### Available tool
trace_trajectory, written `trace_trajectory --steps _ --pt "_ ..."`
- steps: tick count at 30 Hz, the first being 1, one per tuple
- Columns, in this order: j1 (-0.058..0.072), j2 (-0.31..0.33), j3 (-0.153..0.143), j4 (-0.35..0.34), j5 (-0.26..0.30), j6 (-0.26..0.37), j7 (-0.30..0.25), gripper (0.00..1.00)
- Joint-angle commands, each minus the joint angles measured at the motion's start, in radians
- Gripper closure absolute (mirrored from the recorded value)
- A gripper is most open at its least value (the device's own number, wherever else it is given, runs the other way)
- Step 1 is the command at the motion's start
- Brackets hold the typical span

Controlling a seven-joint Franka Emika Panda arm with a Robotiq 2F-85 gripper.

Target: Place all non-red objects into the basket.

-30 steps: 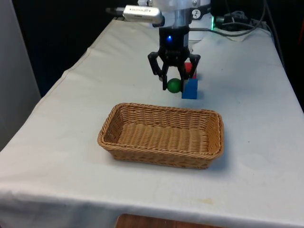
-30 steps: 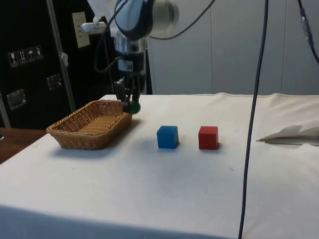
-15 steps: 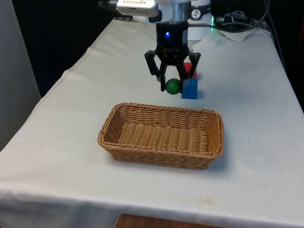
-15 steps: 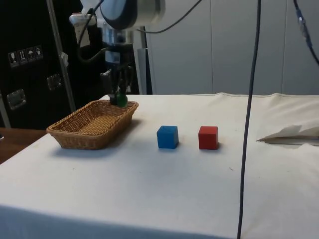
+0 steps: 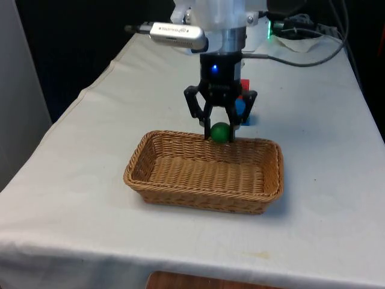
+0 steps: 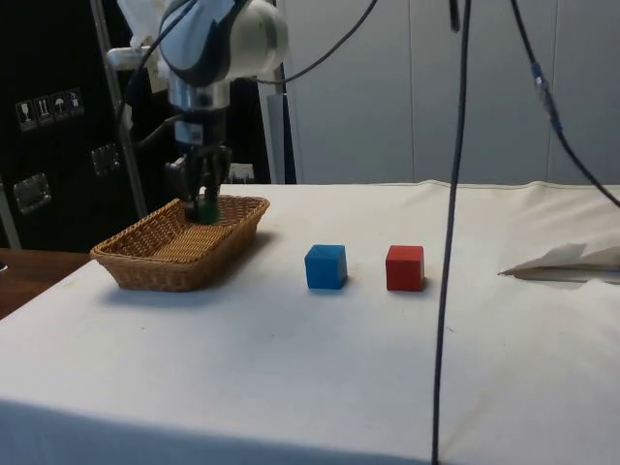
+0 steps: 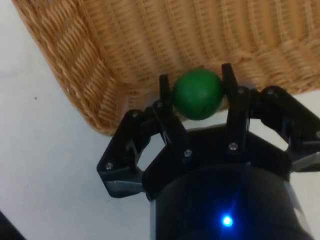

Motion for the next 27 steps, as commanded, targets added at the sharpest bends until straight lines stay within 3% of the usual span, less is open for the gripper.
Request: trace_trajectory --steps 1,2,8,9,10,18,24,27 --pt "-0.001 0.012 0.0 0.013 0.001 -0.001 0.001 1.0" --pt "-0.01 0.049 0.01 0.057 0.014 -0.013 0.002 1.0" --pt "-0.008 0.126 0.011 0.116 0.043 0.003 -0.001 1.0" --pt "-0.001 0.123 0.002 0.113 0.036 0.0 0.004 1.0" --pt "-0.007 0.134 0.01 0.122 0.046 0.006 -0.001 1.0" --pt "0.001 0.176 0.011 0.14 0.046 0.025 0.011 1.0" --pt "-0.002 0.178 0.008 0.149 0.046 0.019 0.013 1.0" --pt "0.0 0.177 0.007 0.147 0.046 0.023 0.012 0.75"
